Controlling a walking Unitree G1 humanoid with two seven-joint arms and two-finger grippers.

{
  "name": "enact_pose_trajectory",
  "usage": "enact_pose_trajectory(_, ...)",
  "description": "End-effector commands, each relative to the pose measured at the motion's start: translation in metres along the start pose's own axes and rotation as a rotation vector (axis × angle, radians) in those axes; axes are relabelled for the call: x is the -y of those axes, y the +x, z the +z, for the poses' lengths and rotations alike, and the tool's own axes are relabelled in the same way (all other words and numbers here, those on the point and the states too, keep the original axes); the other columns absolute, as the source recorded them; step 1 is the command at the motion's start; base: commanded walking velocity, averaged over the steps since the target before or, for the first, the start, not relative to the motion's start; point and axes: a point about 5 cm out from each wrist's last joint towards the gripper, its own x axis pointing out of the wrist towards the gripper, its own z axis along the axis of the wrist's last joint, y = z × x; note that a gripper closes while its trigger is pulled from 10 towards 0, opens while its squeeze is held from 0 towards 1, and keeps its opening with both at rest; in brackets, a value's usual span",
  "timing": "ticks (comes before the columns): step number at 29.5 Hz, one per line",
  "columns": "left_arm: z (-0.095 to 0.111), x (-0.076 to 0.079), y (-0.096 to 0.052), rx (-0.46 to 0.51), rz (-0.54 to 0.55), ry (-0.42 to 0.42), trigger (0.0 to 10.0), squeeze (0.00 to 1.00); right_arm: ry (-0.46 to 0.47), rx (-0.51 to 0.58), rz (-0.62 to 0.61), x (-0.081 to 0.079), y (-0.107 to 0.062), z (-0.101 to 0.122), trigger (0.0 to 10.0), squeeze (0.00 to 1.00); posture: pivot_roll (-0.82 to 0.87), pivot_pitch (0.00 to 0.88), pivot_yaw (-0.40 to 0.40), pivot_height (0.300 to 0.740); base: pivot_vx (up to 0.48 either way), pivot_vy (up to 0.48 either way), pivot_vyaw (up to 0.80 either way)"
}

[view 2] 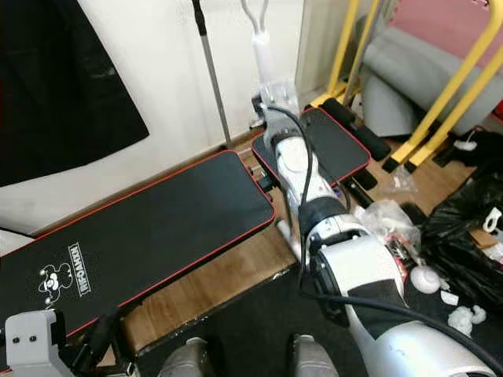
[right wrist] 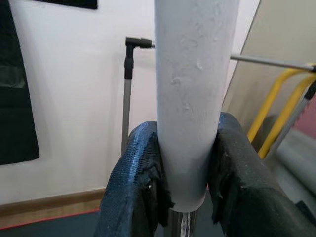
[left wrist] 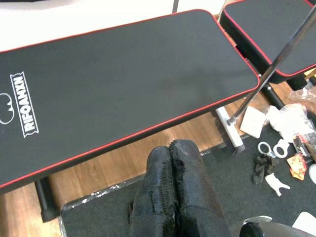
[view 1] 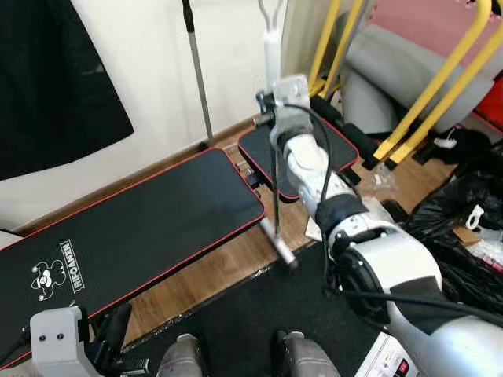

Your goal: Sweep floor

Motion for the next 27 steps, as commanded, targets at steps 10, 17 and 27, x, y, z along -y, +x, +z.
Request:
enact_pose_trajectory(10, -0.003, 0.003, -0.004, -0.036, 0.046, -0.012, 10.0, 0.0, 0.099, 0.091, 0.044, -0.017, 0.008, 0.026, 10.0, 0.78, 0.11, 0.307, -0.078, 0.74, 0.0, 0.0, 0.0)
enact_pose_trajectory(17, -0.003, 0.005, -0.004, -0.039, 0.046, -0.014, 10.0, 0.0, 0.137, 0.007, 0.162, -0.047, -0.003, 0.006, 10.0, 1.0, 0.1, 0.31, -0.082, 0.74, 0.0, 0.0, 0.0)
enact_pose_trajectory(27, -0.005, 0.007, 0.0, -0.036, 0.044, -0.027, 10.0, 0.0, 0.062, -0.075, 0.199, -0.042, -0.016, -0.022, 10.0, 1.0, 0.08, 0.297, -0.089, 0.74, 0.0, 0.0, 0.0)
